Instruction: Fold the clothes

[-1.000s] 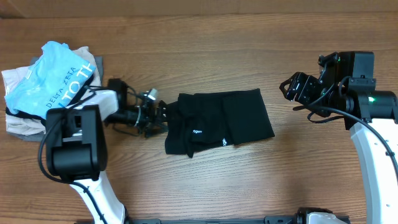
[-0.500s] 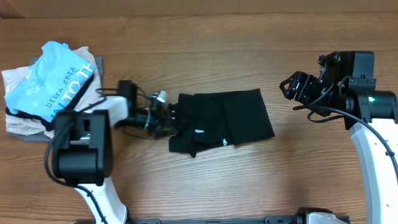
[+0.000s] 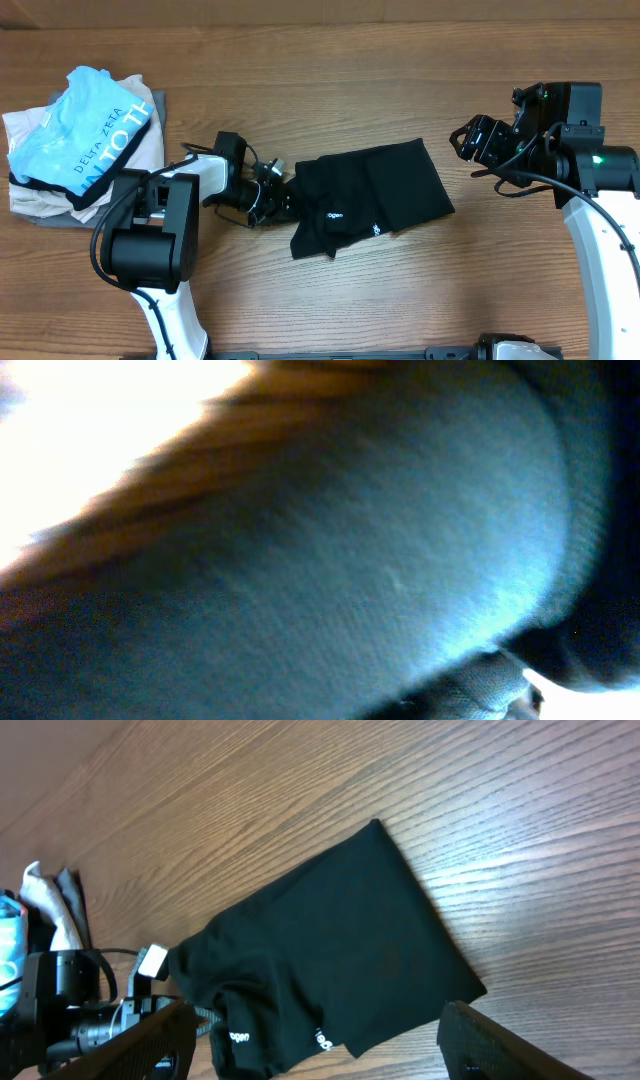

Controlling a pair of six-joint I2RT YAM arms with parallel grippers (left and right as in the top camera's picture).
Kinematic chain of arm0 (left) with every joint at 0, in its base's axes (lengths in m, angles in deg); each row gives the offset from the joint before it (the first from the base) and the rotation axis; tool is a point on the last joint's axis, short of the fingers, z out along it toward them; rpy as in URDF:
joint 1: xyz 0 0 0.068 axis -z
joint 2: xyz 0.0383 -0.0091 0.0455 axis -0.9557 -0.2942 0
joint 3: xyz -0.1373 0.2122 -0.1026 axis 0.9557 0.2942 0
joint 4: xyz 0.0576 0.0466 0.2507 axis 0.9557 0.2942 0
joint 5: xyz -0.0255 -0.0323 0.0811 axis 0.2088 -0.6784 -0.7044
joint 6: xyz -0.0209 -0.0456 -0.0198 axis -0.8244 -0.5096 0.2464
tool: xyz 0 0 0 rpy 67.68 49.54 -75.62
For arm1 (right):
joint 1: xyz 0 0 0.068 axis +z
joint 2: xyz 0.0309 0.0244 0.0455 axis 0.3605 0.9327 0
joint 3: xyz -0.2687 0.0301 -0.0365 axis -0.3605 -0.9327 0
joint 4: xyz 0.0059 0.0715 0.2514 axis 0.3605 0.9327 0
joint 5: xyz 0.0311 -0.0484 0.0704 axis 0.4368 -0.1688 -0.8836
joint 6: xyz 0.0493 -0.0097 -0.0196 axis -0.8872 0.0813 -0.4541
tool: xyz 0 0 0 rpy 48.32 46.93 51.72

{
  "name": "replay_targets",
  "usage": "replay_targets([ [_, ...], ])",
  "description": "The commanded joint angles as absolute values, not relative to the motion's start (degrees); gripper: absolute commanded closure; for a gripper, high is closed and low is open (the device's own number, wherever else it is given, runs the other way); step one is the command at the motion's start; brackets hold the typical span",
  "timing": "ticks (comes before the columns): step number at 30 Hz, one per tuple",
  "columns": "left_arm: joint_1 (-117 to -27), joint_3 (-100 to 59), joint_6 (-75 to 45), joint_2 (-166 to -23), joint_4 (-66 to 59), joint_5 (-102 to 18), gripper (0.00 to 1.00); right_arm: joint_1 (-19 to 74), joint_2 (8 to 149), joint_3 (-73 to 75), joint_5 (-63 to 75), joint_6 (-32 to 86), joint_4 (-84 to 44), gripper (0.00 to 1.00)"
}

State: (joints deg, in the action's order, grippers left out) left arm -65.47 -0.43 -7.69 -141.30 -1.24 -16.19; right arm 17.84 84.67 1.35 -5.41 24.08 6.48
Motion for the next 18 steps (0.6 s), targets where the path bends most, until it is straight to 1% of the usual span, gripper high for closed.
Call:
replay_targets([
  [1,-65.1,2.8,-9.5,-146.7,-1.0,-35.8,0.96,17.7,84.6,1.7,-5.6,24.1,6.2,0.19],
  [5,-68.6,1.3,-9.4,-146.7,2.6,-37.6,0.96,17.7,84.6,1.7,-5.6,24.1,6.7,0.19],
  [10,-75.2,-3.6,-7.4,-145.3,11.3,-44.6,0.96,17.7,84.6,1.7,-5.6,24.1,6.9,0.19],
  [14,-80.0,-7.7,-4.8,-141.5,16.1,-47.6,0.95,17.7,84.6,1.7,-5.6,24.1,6.8,0.19],
  [18,-81.5,-11.4,-2.6,-136.5,19.6,-49.2,0.96,17.7,84.6,1.7,-5.6,24.1,6.5,0.19],
])
